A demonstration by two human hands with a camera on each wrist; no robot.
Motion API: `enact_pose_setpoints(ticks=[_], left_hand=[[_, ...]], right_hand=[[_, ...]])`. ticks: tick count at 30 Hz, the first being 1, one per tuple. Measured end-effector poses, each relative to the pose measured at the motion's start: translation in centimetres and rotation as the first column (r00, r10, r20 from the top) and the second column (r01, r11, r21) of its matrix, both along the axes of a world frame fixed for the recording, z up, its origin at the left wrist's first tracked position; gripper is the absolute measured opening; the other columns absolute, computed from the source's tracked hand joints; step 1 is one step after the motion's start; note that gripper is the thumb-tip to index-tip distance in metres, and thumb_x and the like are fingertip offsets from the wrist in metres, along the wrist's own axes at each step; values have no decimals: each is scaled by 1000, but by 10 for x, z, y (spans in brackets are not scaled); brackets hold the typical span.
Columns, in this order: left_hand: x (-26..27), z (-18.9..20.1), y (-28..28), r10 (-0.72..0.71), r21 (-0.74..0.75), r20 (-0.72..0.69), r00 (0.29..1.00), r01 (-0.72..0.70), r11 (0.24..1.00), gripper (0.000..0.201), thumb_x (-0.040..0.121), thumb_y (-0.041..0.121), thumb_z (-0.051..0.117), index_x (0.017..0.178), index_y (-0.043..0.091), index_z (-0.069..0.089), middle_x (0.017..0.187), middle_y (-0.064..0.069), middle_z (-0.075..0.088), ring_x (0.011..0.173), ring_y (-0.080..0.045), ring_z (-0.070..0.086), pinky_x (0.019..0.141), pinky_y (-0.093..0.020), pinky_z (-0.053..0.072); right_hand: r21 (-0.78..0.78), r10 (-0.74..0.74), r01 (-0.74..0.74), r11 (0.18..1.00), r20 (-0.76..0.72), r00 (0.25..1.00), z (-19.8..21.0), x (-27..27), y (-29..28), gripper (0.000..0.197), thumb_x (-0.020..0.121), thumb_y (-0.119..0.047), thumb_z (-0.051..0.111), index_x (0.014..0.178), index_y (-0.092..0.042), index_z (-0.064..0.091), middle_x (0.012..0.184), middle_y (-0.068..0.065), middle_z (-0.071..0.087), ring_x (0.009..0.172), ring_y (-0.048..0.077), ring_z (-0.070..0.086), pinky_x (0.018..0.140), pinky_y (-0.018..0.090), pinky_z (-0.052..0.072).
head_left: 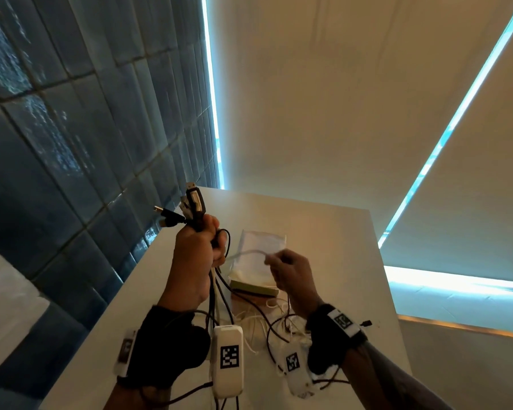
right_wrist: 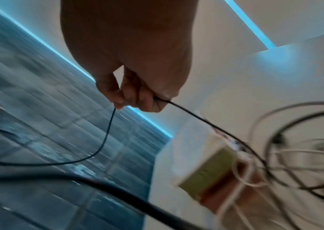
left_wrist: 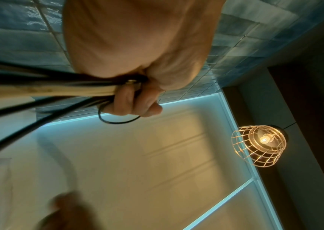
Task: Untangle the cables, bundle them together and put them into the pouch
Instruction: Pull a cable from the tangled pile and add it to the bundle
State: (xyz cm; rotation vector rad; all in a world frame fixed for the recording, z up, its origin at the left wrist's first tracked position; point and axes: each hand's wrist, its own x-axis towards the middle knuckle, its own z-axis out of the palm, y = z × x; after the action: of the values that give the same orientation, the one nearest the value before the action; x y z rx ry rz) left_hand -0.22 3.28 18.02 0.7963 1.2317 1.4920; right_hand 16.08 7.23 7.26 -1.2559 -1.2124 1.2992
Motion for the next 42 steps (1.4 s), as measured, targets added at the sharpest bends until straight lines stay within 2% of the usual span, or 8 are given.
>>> enact_pose_setpoints(ticks=[7, 15, 19, 22, 27, 32, 37, 42], left_hand=[[13, -10, 5, 24, -63, 63, 998, -20, 998, 25, 103, 20, 37, 81, 13, 48, 63, -6, 69, 51, -16, 50, 49, -27, 36], [15, 3, 9, 27, 15, 354, 935, -34, 999, 29, 103, 22, 36, 78, 15, 47, 57, -1, 48, 56, -18, 64, 66, -38, 56], [14, 6, 13, -1, 38, 365, 931, -13, 999, 30, 103, 23, 35, 75, 16, 46, 48, 7, 36, 38, -6, 33, 46, -23, 34], [11, 10, 14, -34, 58, 318, 947, 16, 998, 33, 103, 21, 33, 72, 16, 44, 43, 9, 33, 33, -3, 26, 38, -16, 25], [12, 11, 12, -61, 90, 234, 970, 41, 995, 33, 103, 21, 34, 72, 15, 45, 45, 8, 30, 36, -4, 22, 40, -22, 18], [8, 16, 11, -83, 123, 197, 977, 59, 991, 34, 103, 19, 34, 71, 15, 46, 45, 8, 28, 36, -4, 21, 44, -24, 12], [0, 26, 8, -77, 170, 177, 981, 47, 984, 33, 103, 17, 34, 72, 16, 45, 46, 8, 29, 37, -5, 21, 40, -19, 19], [-5, 23, 9, -67, 128, 158, 985, 47, 991, 34, 103, 15, 32, 72, 16, 44, 44, 9, 30, 34, -3, 23, 40, -17, 17]], right_hand=[[280, 314, -264, 923, -153, 937, 82, -8, -14, 14, 90, -2, 60, 77, -4, 64, 53, -1, 46, 45, 9, 36, 43, 18, 29], [119, 409, -401, 908, -61, 910, 43, 1, -25, 18, 96, -7, 53, 82, -3, 63, 50, -13, 52, 45, -2, 44, 48, 8, 35], [21, 355, -355, 935, -8, 935, 12, 10, -22, 19, 96, -8, 54, 79, -4, 62, 58, -10, 57, 52, -1, 51, 53, 9, 40], [-16, 305, -305, 952, 57, 951, -17, 20, -18, 25, 96, -10, 55, 72, -10, 62, 58, -9, 54, 52, 2, 44, 52, 13, 35], [-33, 256, -253, 967, 149, 955, -47, 26, -13, 30, 96, -9, 55, 67, -14, 62, 54, -12, 51, 51, 1, 40, 53, 12, 33], [-62, 216, -207, 976, 212, 953, -75, 32, -7, 28, 95, -12, 55, 74, 1, 68, 48, -13, 47, 47, 1, 37, 49, 13, 30], [-105, 212, -190, 976, 279, 937, -89, 35, -10, 38, 94, -8, 54, 59, -19, 60, 45, -12, 50, 45, -1, 40, 51, 16, 32], [-117, 95, -63, 991, 298, 950, -71, 37, -11, 34, 93, -12, 56, 60, -12, 65, 44, -9, 50, 41, 1, 39, 48, 22, 33]])
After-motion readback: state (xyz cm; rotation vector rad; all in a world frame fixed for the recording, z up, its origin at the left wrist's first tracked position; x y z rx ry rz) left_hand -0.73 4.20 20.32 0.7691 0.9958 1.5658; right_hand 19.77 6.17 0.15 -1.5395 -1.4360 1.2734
